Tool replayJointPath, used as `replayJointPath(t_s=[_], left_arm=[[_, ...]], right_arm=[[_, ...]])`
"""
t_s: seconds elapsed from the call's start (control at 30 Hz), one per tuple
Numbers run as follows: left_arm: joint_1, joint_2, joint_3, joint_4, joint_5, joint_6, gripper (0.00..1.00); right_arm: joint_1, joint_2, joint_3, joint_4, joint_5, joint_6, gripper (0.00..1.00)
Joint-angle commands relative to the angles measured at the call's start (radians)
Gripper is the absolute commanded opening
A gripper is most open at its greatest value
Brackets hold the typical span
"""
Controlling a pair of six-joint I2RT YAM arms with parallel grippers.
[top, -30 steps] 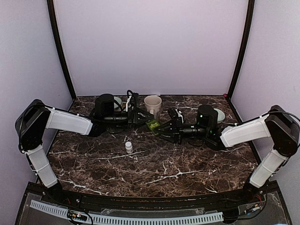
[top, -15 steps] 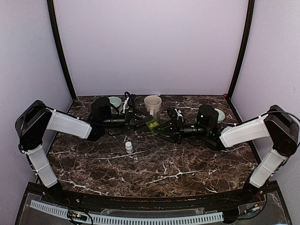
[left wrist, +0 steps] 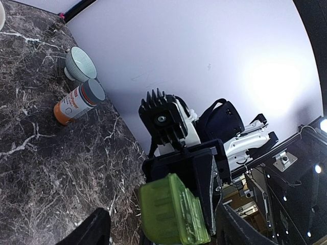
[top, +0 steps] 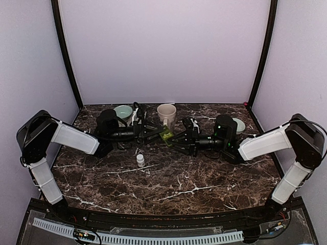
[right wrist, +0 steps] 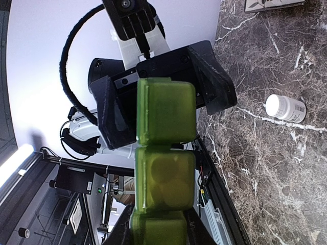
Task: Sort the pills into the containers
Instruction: Pass from the left arm to the right, then pass from the right arm to the left
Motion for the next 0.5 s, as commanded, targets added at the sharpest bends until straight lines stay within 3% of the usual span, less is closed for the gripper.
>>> replayJointPath(t_s=[0.0, 0.47], left_arm=[[-0.001, -0.028, -0.013, 0.074, 0.013, -0.018, 0.7], [-0.033, -0.02, 0.013, 0.03, -0.007, 0.016, 0.59]], right_arm=[[-0.003, 0.014, 0.032, 0.051, 0.015, -0.013, 0.13], [-0.003, 0.018, 0.044, 0.046, 0.022, -0.016, 0.13]])
